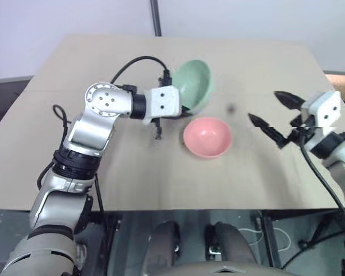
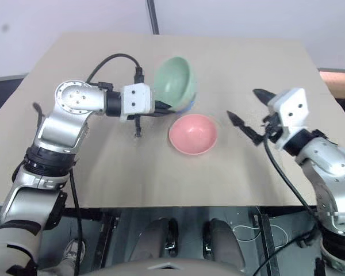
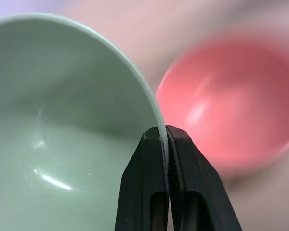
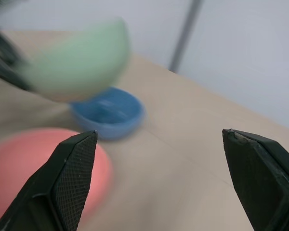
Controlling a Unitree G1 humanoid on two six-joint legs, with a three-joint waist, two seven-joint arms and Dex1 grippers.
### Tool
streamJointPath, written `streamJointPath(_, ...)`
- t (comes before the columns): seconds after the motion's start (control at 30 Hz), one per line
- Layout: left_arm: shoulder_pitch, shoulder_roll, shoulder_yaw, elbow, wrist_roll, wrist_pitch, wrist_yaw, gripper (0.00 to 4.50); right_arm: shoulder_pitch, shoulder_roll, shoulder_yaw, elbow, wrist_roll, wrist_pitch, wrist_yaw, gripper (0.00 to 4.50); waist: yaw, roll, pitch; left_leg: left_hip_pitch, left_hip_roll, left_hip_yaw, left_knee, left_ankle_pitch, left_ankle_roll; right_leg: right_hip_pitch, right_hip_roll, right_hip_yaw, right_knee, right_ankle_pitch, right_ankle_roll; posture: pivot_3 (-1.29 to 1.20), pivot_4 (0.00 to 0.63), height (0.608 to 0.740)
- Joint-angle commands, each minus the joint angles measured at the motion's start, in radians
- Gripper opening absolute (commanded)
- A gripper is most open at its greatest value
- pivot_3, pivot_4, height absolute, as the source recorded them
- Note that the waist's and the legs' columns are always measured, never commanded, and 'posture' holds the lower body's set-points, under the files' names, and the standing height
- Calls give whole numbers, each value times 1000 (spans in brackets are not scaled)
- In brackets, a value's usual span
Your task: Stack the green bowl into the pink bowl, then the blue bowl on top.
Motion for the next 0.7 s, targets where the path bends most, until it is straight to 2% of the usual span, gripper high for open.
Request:
streamJointPath(0.03,-51,-23,-51,78,7,-181,-86,53,39,-18,-100,-78,-6,2,-39,4500,-3,0,0,0,0,0,0,0,0,0,1,0,0,-2,3,0,150,740)
streamJointPath(0.1,-75,-37,-84,141,29,-266,-122,53,57,-20,-118,-102,-4,11,-51,4500,-6,1,0,1,1,0,0,0,-1,1,2,2,0,-2,3,0,150,740)
streamJointPath(0.2,-97,-42,-109,194,0,-322,-211,924,75,-20,-127,-140,1,30,-73,4500,-9,1,0,1,1,0,1,1,-1,1,3,2,0,-2,4,0,150,740)
streamJointPath(0.27,-106,-31,-112,208,-16,-336,-255,1927,85,-20,-130,-157,2,38,-81,4500,-9,1,0,1,2,0,0,1,-1,0,4,2,0,-2,3,0,150,740)
streamJointPath(0.3,-110,-25,-111,215,-18,-341,-271,2196,89,-21,-132,-163,4,41,-84,4500,-9,1,0,1,2,0,0,1,-1,0,4,2,0,-2,3,0,150,740)
streamJointPath(0.33,-114,-20,-108,223,-18,-345,-283,2896,90,-21,-132,-167,6,45,-87,4500,-8,1,0,0,2,0,0,1,-1,0,4,2,-1,-2,3,0,150,740)
streamJointPath(0.4,-141,-24,-76,253,-17,-321,-250,3645,94,-18,-123,-172,11,48,-86,4500,-7,0,0,0,1,0,0,1,-1,0,4,3,-1,-2,3,0,150,740)
streamJointPath(0.53,-242,-9,-31,398,38,-292,-155,3645,105,-21,-93,-185,32,41,-61,4500,-4,0,0,-1,1,-1,0,0,-1,0,4,2,-2,-2,4,0,150,740)
streamJointPath(0.7,-352,50,-75,648,242,-409,6,3645,125,-44,-60,-201,63,14,6,4500,-11,0,0,0,1,0,0,-2,3,0,5,3,-2,-2,4,0,150,740)
